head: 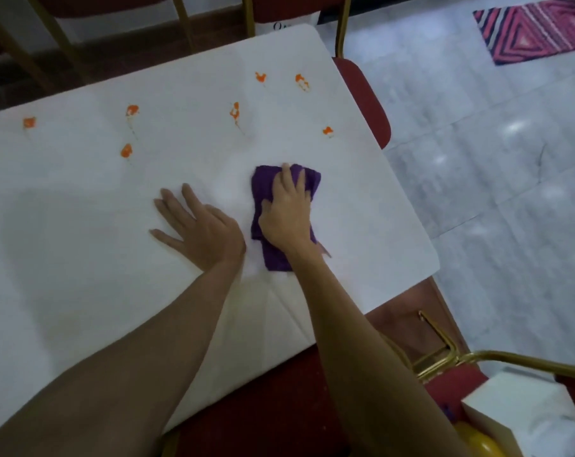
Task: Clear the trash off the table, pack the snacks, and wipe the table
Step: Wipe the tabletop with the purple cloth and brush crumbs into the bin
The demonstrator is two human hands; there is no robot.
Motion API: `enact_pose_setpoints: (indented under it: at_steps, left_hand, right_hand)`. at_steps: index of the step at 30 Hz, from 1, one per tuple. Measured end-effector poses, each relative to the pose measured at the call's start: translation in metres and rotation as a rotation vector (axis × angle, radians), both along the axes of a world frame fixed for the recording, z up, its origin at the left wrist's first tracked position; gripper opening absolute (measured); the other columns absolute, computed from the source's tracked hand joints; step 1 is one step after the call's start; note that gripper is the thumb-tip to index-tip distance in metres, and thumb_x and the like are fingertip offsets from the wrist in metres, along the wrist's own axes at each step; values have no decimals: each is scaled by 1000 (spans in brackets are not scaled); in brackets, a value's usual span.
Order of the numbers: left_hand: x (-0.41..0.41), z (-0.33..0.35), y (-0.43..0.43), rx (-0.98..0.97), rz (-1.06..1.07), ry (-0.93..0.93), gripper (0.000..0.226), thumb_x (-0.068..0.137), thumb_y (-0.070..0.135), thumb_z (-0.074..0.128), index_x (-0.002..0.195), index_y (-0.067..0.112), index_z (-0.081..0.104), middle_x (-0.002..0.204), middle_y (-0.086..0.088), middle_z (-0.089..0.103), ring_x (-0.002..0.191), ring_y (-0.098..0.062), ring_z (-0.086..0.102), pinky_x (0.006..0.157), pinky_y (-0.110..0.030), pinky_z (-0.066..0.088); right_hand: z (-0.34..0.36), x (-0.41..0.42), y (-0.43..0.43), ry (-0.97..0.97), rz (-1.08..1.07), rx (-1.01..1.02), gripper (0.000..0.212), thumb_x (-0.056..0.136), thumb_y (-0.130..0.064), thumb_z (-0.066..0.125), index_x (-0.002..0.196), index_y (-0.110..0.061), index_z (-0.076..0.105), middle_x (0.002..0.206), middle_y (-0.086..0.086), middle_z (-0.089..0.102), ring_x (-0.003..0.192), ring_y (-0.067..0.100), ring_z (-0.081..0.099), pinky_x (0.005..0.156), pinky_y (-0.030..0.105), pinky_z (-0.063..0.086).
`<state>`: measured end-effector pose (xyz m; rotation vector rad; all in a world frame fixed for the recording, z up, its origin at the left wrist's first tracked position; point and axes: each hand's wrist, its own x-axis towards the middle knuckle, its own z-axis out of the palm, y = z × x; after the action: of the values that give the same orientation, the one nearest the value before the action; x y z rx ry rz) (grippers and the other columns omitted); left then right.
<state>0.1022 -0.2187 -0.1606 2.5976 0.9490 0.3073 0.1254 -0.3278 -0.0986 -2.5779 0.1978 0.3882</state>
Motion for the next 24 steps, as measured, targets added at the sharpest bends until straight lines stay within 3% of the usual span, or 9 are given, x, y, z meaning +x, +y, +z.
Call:
enact_pose_setpoints:
  at_steps: [5,10,13,16,19,22,24]
  left_hand:
    - [4,-2,-5,79,30,31,50,100,24,24,147,19,39,161,-13,27,152,-29,16,117,-63,11]
    - [8,2,-8,98,30,50,51,99,29,23,147,21,38,161,-11,27,152,-27,15,118,-61,11]
    - [8,0,-7,117,24,36,53,99,30,21,148,20,39,161,-12,27,152,-28,15,118,-61,10]
    - [9,-1,-7,145,22,52,53,99,30,20,148,20,38,161,-12,25,153,-28,13,119,-60,9]
    - [7,0,-8,159,15,64,52,100,29,24,149,20,37,162,-12,25,153,-28,13,118,-60,10]
    - [8,2,-8,156,10,90,52,100,28,26,150,19,35,162,-12,23,153,-28,12,118,-61,10]
    - [7,3,-9,159,11,101,51,100,28,28,150,18,35,162,-13,23,153,-28,11,119,-61,9]
  right_hand:
    - [-7,-35,-18,-52,167,53,63,96,-17,50,155,-13,28,166,0,16,154,21,2,126,44,7]
    - [-23,8,-83,-222,-114,-10,60,91,-25,50,147,-3,44,157,12,38,149,35,24,123,47,20]
    - [-27,71,-95,-167,-281,-88,63,96,-28,43,153,-5,31,162,10,27,152,34,14,124,47,12]
    - [-26,132,-83,-126,-316,-114,64,99,-32,39,157,-8,21,166,6,15,153,34,2,123,52,7]
    - [-28,143,-51,-161,-116,-97,63,101,-32,40,156,-8,23,166,5,17,153,34,4,123,52,9]
    - [-33,93,-28,-268,146,-46,60,100,-30,45,153,-7,33,162,8,29,152,34,14,123,50,16]
    - [-40,55,-36,-309,196,-41,56,100,-29,47,151,-7,38,160,8,34,152,32,18,124,46,17]
